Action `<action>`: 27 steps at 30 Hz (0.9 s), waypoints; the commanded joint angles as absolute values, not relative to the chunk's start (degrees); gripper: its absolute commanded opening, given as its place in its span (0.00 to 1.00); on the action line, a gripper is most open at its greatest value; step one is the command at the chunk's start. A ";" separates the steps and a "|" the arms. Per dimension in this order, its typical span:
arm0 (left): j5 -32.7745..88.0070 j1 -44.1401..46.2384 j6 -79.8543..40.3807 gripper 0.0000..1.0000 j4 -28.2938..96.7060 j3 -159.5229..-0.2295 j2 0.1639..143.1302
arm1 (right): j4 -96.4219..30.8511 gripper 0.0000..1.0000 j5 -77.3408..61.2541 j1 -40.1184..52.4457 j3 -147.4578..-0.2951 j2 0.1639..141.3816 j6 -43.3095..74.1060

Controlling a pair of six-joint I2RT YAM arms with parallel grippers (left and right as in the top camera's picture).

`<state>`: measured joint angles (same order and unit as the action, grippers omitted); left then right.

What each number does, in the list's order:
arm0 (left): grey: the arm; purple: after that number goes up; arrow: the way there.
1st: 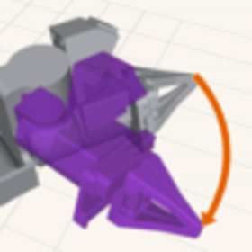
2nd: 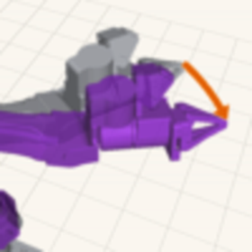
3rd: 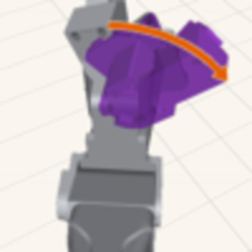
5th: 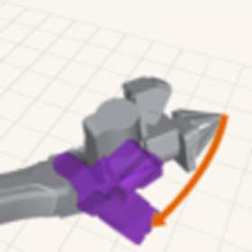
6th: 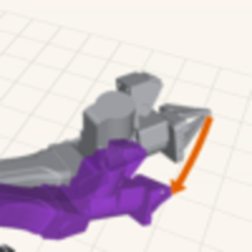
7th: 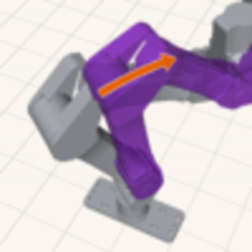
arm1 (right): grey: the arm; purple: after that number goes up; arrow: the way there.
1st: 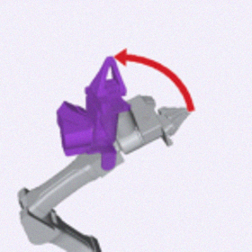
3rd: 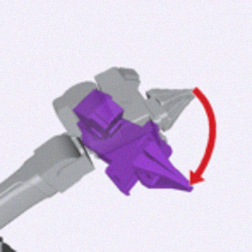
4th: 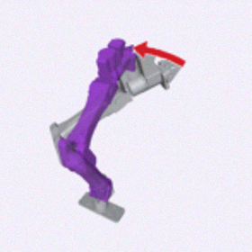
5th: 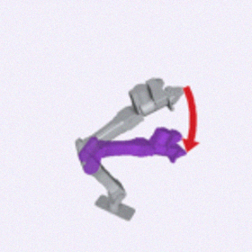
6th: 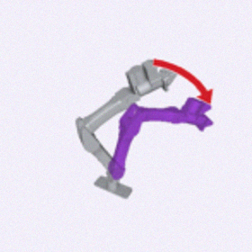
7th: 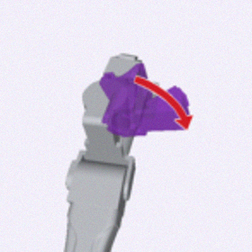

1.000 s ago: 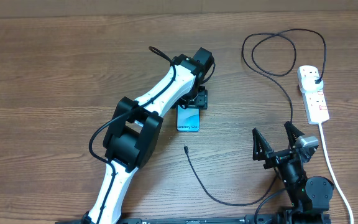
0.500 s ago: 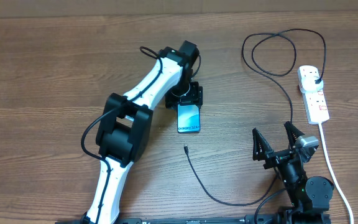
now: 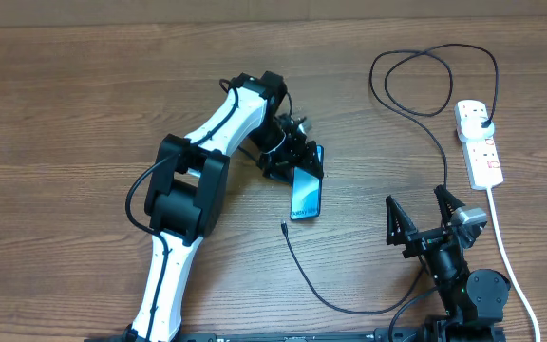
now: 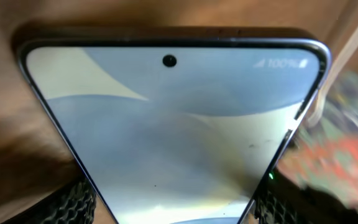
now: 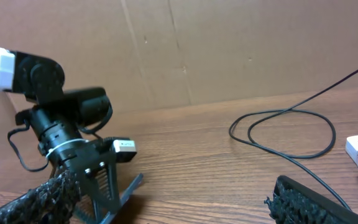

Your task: Plug charger to phone and switch on socket

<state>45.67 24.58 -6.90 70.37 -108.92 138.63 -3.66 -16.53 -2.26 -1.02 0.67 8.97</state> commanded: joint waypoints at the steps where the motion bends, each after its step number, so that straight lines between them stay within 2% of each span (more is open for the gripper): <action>1: 56.60 23.46 3.75 0.64 71.48 -107.53 141.32 | -3.33 1.00 -16.62 -2.59 -0.45 0.16 8.88; 11: 66.50 20.12 13.06 0.64 73.23 -107.53 141.32 | -3.09 1.00 -16.25 -2.59 -0.45 0.16 8.91; 14: 66.54 18.74 14.17 0.64 73.73 -107.53 141.32 | -3.11 1.00 -22.76 -2.57 -0.45 0.16 9.04; 19: 68.73 16.62 17.12 0.63 75.85 -107.53 141.32 | -4.67 1.00 -24.08 -2.59 -2.72 0.16 15.90; 27: 70.00 13.61 17.19 0.63 74.98 -107.53 141.32 | -18.74 1.00 -18.85 -2.63 -22.04 7.49 15.75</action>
